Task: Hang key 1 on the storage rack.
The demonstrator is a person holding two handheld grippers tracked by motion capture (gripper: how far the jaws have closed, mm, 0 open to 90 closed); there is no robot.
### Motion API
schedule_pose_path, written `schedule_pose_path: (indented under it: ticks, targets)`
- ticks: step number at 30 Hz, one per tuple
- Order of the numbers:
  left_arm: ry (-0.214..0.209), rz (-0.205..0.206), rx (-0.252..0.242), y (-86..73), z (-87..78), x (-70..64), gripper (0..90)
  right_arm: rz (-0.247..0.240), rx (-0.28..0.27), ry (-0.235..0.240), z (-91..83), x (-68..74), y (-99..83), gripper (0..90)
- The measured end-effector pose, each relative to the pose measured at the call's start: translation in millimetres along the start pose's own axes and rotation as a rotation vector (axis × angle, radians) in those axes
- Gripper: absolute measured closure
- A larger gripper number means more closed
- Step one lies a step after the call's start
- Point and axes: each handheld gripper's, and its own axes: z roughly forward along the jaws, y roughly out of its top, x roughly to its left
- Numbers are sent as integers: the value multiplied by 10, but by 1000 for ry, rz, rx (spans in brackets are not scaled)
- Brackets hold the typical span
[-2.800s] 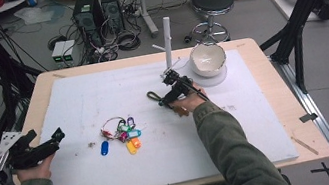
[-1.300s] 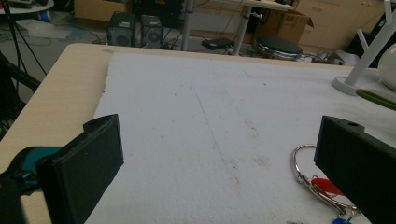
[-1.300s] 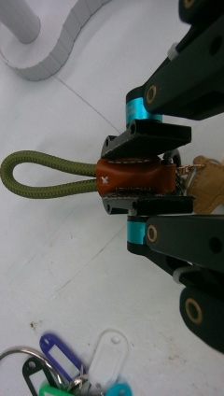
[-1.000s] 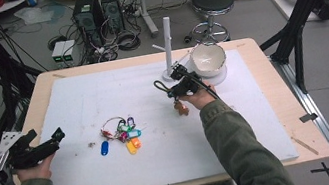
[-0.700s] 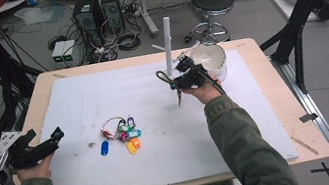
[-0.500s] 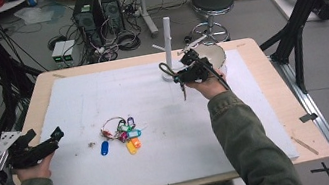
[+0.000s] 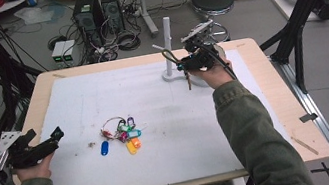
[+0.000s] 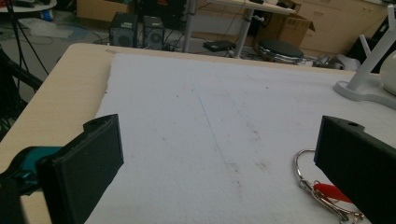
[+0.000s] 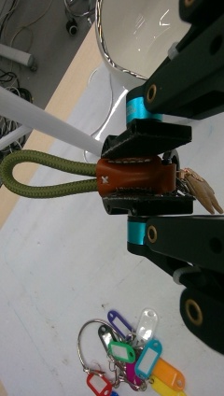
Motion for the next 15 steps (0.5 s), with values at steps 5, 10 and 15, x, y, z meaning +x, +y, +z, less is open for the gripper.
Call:
schedule_pose_path:
  ticks: [5, 10, 15]
  targets:
    - [-2, 4, 2, 2, 9, 4, 17, -8, -6, -19, -84, -23, 68, 711]
    - [-1, 1, 2, 2, 7, 2, 17, -40, 2, -52, -136, -30, 202, 711]
    - [-3, 0, 2, 1, 12, 0, 17, -59, 7, -62, -137, -38, 268, 710]
